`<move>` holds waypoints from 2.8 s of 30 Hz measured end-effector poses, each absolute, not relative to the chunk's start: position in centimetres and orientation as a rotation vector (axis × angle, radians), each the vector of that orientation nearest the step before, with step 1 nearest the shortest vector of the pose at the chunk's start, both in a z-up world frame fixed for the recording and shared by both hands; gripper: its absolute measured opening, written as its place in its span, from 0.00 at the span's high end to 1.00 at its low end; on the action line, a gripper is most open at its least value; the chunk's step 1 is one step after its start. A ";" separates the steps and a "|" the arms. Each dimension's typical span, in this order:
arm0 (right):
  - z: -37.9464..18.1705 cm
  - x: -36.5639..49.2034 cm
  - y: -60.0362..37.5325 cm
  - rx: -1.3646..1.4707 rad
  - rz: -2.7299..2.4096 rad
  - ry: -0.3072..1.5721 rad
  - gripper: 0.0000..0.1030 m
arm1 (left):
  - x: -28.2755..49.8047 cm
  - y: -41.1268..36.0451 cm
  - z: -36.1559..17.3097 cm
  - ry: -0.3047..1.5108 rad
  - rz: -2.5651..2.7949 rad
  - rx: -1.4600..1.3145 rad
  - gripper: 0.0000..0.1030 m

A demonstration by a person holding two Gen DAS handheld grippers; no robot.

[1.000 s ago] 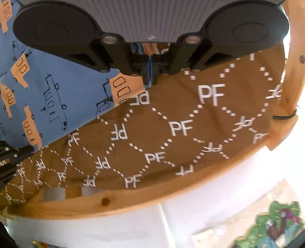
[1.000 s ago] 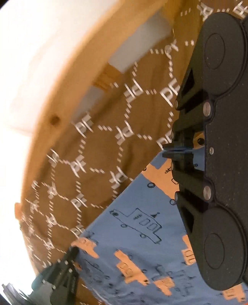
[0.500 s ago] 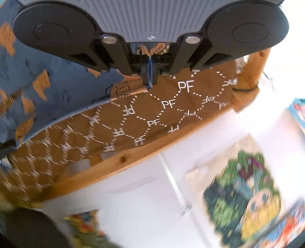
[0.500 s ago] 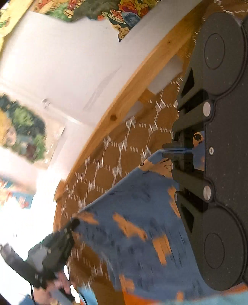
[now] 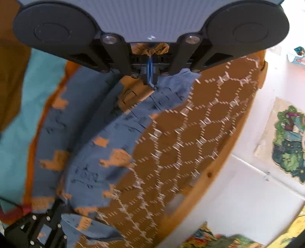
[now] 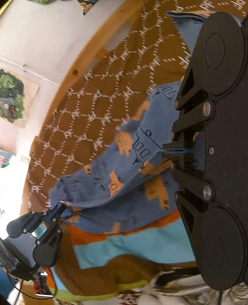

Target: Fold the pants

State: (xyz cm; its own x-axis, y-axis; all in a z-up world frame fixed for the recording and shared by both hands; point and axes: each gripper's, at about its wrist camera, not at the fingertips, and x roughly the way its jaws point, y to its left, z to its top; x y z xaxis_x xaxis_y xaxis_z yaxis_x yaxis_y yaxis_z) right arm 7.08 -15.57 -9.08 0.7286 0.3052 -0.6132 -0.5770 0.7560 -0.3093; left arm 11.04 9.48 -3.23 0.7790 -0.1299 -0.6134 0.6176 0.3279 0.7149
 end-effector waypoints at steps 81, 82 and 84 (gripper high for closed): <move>-6.2 19.6 -40.4 1.178 -0.532 0.645 0.94 | 14.3 -9.2 -8.0 1.008 -0.783 -0.036 0.94; -5.9 19.3 -40.5 1.156 -0.505 0.647 0.94 | 14.1 -9.3 -7.9 0.997 -0.785 -0.025 0.94; -4.5 19.4 -40.3 1.076 -0.403 0.660 0.94 | 13.7 -9.3 -7.6 0.973 -0.794 -0.012 0.94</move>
State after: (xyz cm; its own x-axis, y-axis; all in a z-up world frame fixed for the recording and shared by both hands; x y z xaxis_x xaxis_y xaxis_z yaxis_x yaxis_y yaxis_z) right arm 19.40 -40.34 -4.54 0.7420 0.0111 -0.6703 0.6013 0.4312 0.6727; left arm 13.69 -9.27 -7.56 0.3097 -0.6060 -0.7327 0.5961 0.7241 -0.3469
